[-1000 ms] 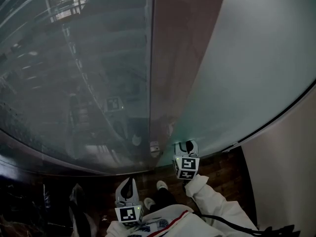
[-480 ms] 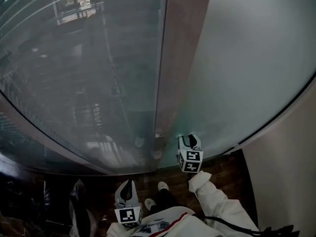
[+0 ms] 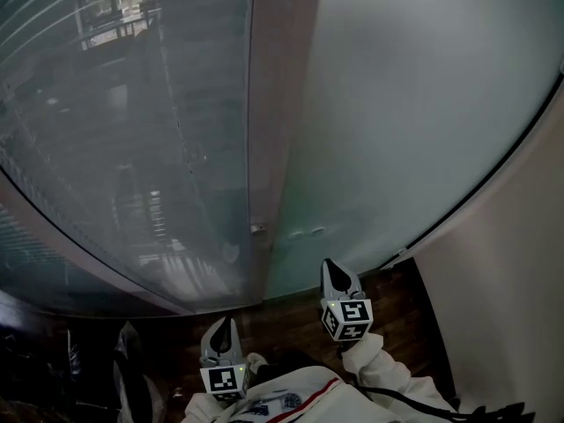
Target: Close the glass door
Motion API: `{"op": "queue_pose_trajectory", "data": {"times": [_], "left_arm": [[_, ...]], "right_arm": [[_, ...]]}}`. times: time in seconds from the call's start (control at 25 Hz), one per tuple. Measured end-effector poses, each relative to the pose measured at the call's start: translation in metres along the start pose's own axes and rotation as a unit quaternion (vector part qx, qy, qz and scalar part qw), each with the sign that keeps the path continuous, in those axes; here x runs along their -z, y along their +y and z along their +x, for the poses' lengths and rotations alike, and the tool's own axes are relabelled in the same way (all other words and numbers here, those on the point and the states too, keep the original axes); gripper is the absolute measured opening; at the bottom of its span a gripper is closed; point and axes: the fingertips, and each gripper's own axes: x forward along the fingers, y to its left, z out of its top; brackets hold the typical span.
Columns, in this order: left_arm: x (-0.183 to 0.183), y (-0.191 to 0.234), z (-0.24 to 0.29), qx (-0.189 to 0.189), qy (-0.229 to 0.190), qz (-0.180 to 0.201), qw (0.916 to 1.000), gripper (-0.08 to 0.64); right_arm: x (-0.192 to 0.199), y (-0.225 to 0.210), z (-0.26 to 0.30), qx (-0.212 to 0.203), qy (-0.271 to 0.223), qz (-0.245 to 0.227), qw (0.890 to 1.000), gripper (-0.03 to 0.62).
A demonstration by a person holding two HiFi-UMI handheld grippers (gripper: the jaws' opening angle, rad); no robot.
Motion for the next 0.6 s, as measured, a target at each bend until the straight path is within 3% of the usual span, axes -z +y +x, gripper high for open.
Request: {"op": "queue_pose_trajectory", "data": {"times": [0.12, 0.28, 0.36, 0.6], "left_arm": [[-0.006, -0.009, 0.002, 0.001, -0.02, 0.007, 0.9998, 0.003], [-0.018, -0.018, -0.009, -0.003, -0.021, 0.022, 0.9995, 0.003], [-0.019, -0.025, -0.016, -0.008, -0.028, 0.026, 0.9992, 0.003], [-0.011, -0.082, -0.044, 0.005, -0.032, 0.039, 0.9987, 0.003]], "right_arm": [[0.005, 0.002, -0.017, -0.013, 0.001, 0.004, 1.0, 0.006], [0.025, 0.012, -0.03, -0.037, 0.015, 0.058, 0.998, 0.006], [0.03, 0.017, -0.043, -0.05, 0.015, 0.063, 0.997, 0.006], [0.047, 0.006, -0.117, -0.08, 0.022, 0.084, 0.993, 0.006]]}}
